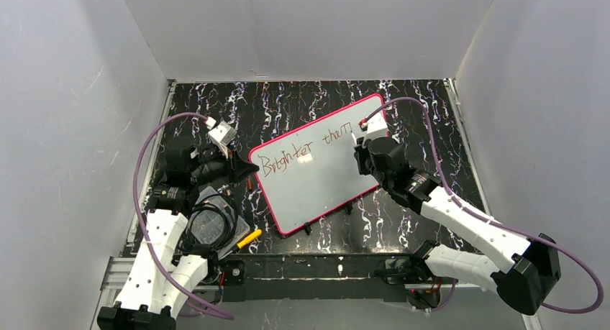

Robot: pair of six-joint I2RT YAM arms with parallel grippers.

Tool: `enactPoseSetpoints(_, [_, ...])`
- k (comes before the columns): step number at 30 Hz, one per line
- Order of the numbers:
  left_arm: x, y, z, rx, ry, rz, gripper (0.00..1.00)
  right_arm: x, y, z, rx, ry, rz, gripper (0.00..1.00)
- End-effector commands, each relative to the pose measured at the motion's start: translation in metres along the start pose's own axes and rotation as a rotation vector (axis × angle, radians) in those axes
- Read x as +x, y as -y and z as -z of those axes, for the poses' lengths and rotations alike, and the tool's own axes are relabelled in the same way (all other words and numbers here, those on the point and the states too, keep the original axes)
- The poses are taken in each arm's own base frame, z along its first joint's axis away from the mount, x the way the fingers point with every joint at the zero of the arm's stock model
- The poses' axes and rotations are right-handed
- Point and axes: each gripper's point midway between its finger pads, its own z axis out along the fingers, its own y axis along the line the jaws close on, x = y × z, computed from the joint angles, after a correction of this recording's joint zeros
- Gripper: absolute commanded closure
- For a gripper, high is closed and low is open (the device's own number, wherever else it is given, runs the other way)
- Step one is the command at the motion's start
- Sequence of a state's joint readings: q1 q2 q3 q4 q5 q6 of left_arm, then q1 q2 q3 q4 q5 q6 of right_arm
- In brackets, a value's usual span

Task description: Write a sentence on the whiteboard

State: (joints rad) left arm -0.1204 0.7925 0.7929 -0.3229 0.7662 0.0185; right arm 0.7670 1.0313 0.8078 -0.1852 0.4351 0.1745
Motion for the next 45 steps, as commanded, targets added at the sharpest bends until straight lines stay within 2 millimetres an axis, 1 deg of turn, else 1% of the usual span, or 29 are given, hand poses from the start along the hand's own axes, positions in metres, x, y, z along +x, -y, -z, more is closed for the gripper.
enactPoseSetpoints(1, [0.009,-0.005,0.003,-0.026,-0.019,-0.079,1.0,-0.024,0.002,0.011,-0.009,0.063,-0.001,0.99])
enactPoseSetpoints(7, [0.012,-0.006,0.004,-0.034,-0.029,-0.086,1.0,-0.034,0.005,0.02,-0.012,0.093,0.006,0.99])
enactPoseSetpoints(13, [0.015,-0.006,0.008,-0.052,-0.038,-0.089,1.0,-0.039,0.011,0.025,-0.006,0.103,0.012,0.99])
enactPoseSetpoints(19, [0.017,-0.008,0.011,-0.075,-0.041,-0.094,1.0,-0.042,0.019,0.025,-0.017,0.108,0.001,0.99])
enactPoseSetpoints(21, [0.017,-0.008,0.011,-0.075,-0.039,-0.093,1.0,-0.041,0.023,0.024,-0.021,0.108,-0.001,0.99])
enactPoseSetpoints(25, [0.017,-0.009,0.009,-0.075,-0.039,-0.089,1.0,-0.041,0.024,0.024,-0.06,0.115,0.005,0.99])
enactPoseSetpoints(28, [0.016,-0.011,0.009,-0.082,-0.037,-0.091,1.0,-0.042,0.032,0.024,-0.044,0.112,0.015,0.99])
enactPoseSetpoints(30, [0.016,-0.011,0.009,-0.082,-0.034,-0.093,1.0,-0.043,0.033,0.023,-0.054,0.105,0.016,0.99])
enactPoseSetpoints(33, [0.015,-0.011,0.01,-0.087,-0.029,-0.098,1.0,-0.043,0.023,0.024,-0.114,0.086,0.033,0.99])
enactPoseSetpoints(36, [0.014,-0.01,0.011,-0.087,-0.023,-0.099,1.0,-0.038,0.015,0.024,-0.159,0.044,0.044,0.99])
enactPoseSetpoints(38, [0.013,-0.01,0.011,-0.087,-0.021,-0.098,1.0,-0.032,0.004,0.027,-0.225,0.006,0.056,0.99])
enactPoseSetpoints(41, [0.012,-0.009,0.011,-0.088,-0.018,-0.096,1.0,-0.029,-0.015,0.036,-0.325,0.015,0.038,0.99])
enactPoseSetpoints(45, [0.012,-0.01,0.011,-0.089,-0.017,-0.095,1.0,-0.007,-0.036,0.04,-0.398,-0.042,0.026,0.99])
